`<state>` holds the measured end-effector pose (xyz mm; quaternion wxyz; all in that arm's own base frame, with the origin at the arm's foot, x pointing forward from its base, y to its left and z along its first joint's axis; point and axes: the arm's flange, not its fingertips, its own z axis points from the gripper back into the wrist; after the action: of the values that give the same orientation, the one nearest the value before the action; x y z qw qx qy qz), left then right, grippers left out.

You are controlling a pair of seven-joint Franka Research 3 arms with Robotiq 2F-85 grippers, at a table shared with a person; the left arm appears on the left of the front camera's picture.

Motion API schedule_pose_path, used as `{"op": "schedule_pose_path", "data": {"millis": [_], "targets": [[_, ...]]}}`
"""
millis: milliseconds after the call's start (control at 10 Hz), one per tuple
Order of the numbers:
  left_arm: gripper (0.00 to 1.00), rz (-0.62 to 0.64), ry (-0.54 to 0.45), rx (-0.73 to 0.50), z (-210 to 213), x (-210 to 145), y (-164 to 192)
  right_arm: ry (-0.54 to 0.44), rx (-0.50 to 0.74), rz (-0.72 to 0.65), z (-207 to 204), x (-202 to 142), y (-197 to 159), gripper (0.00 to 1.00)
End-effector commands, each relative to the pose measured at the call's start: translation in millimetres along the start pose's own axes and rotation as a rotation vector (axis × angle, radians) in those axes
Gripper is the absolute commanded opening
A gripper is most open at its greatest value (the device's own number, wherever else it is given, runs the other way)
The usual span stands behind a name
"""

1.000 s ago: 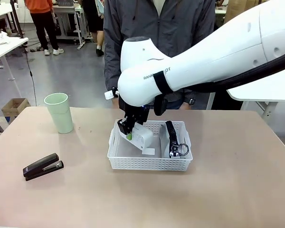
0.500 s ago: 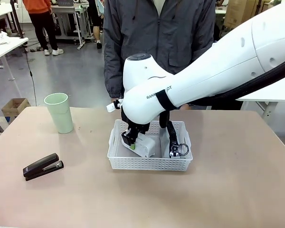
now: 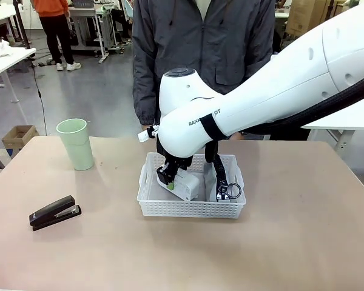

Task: Efficiently arrange items inside the basket to fit them all.
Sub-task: Pick up the Digital clock and place it inside the Organizing basket.

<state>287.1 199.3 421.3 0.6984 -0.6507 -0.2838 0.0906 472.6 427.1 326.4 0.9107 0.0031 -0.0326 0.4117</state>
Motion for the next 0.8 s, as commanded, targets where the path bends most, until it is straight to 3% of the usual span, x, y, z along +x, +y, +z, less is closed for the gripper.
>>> {"op": "schedule_pose_path", "data": {"millis": [0, 300, 500, 700], "targets": [[1.0, -0.02, 0.003, -0.012, 0.3, -1.0, -1.7, -0.017, 0.014, 0.032, 2.1, -8.3, -3.8, 1.0], [1.0, -0.02, 0.003, -0.012, 0.3, -1.0, -1.7, -0.025, 0.013, 0.009, 13.8, -13.3, -6.1, 1.0], [1.0, -0.02, 0.003, -0.012, 0.3, -1.0, -1.7, -0.011, 0.013, -0.069, 59.6, -34.6, -20.0, 1.0], [1.0, -0.02, 0.003, -0.012, 0.3, -1.0, -1.7, -0.033, 0.088, -0.16, 121.9, -78.0, -49.8, 1.0]]}}
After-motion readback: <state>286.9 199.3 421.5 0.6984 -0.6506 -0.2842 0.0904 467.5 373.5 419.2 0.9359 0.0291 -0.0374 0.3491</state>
